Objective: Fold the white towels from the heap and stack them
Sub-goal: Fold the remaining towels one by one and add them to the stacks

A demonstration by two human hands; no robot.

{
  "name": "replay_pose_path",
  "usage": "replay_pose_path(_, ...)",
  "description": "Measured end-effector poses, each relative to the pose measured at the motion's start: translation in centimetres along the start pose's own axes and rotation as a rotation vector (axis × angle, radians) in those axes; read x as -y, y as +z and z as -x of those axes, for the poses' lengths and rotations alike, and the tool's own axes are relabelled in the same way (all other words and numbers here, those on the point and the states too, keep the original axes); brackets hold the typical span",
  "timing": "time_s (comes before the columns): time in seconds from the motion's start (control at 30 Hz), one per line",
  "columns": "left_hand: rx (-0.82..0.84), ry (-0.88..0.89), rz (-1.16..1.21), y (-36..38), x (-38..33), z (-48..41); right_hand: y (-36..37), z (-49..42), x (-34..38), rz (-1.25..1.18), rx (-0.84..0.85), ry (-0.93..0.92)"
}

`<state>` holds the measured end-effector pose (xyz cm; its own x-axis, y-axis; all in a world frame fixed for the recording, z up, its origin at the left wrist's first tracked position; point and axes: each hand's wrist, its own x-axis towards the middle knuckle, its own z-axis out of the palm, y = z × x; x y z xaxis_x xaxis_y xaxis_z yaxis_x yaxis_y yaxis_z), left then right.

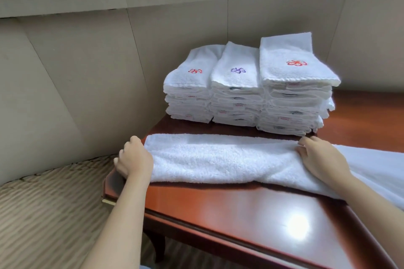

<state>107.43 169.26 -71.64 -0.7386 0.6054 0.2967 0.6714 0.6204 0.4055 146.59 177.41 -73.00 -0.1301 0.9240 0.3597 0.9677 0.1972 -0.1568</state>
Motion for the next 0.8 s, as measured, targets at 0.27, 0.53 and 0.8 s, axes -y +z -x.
replay_pose_path(0.27,0.064,0.438,0.153,-0.5,-6.2,3.2,-0.8,0.6,-0.2,0.035,0.079,0.005)
replay_pose_path(0.53,0.497,0.609,0.065,3.0,-12.7,8.3,-3.0,2.7,-3.5,0.165,0.141,0.149)
replay_pose_path(0.8,0.475,0.49,-0.083,3.9,-15.4,9.6,-7.4,6.8,-12.3,0.362,0.094,0.445)
